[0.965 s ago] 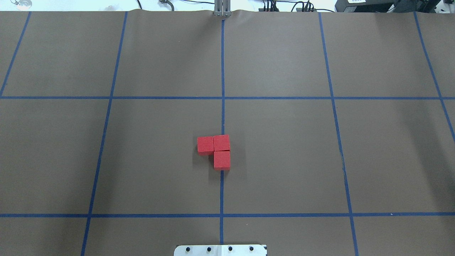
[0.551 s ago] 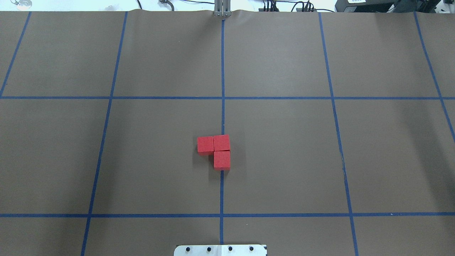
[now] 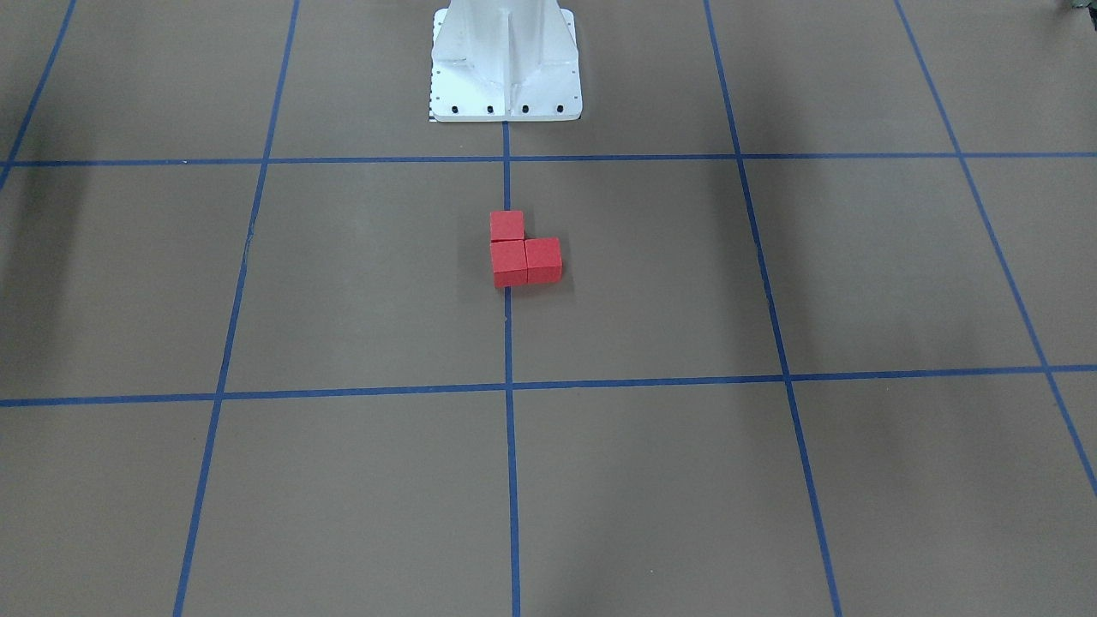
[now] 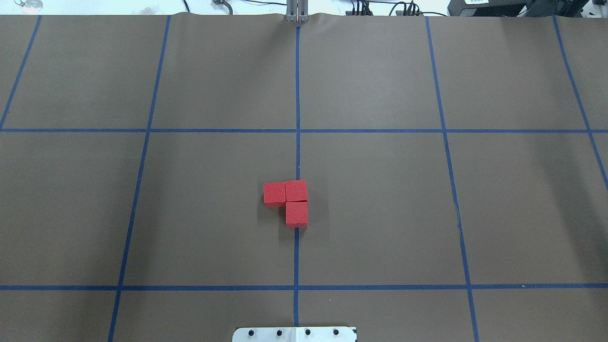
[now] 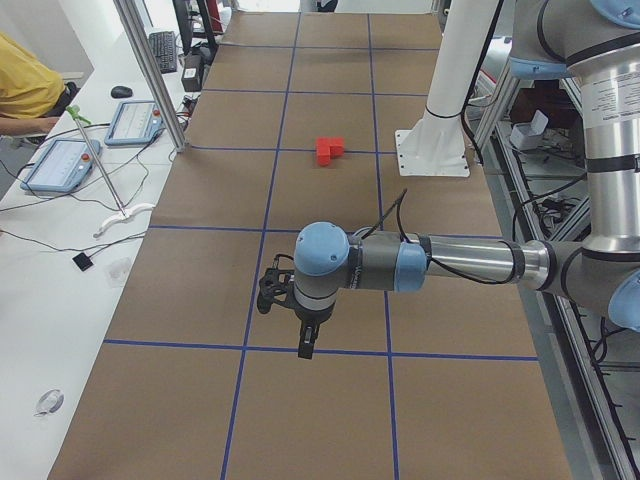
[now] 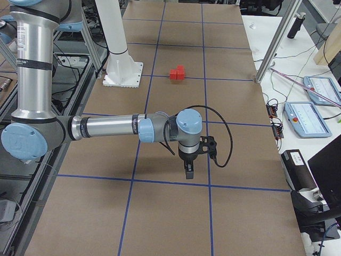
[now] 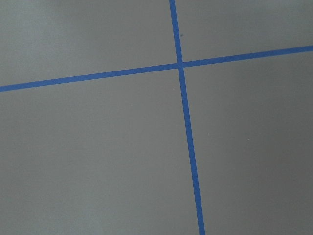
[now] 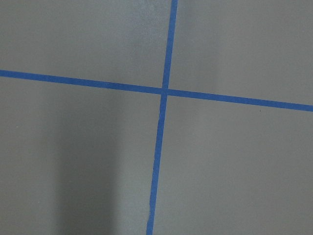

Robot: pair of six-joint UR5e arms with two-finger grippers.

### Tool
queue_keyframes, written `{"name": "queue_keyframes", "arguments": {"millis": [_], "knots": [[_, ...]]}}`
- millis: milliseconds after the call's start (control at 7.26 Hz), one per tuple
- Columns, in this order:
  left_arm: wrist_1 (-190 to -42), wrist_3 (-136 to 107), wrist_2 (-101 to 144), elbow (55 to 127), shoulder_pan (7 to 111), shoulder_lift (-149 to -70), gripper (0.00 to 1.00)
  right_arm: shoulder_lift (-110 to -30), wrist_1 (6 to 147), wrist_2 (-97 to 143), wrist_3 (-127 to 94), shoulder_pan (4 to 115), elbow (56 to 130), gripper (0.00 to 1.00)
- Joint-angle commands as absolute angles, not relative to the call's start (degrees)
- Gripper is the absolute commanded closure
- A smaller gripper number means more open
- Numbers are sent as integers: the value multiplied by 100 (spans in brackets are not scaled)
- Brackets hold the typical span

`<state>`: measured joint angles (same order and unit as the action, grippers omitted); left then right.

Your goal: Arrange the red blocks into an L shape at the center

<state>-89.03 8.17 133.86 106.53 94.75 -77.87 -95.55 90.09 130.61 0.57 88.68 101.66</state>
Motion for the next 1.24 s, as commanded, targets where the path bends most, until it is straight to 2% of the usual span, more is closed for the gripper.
{"name": "queue_keyframes", "arguments": {"millis": [0,1103], "knots": [[-8895,817,13386,10652,9475,-7787,0,-9554,9009,13095,35,8868,10169,0],[-8886,817,13386,10617,9475,-7778,0,-9492,9009,13175,-228,8868,10195,0]]}}
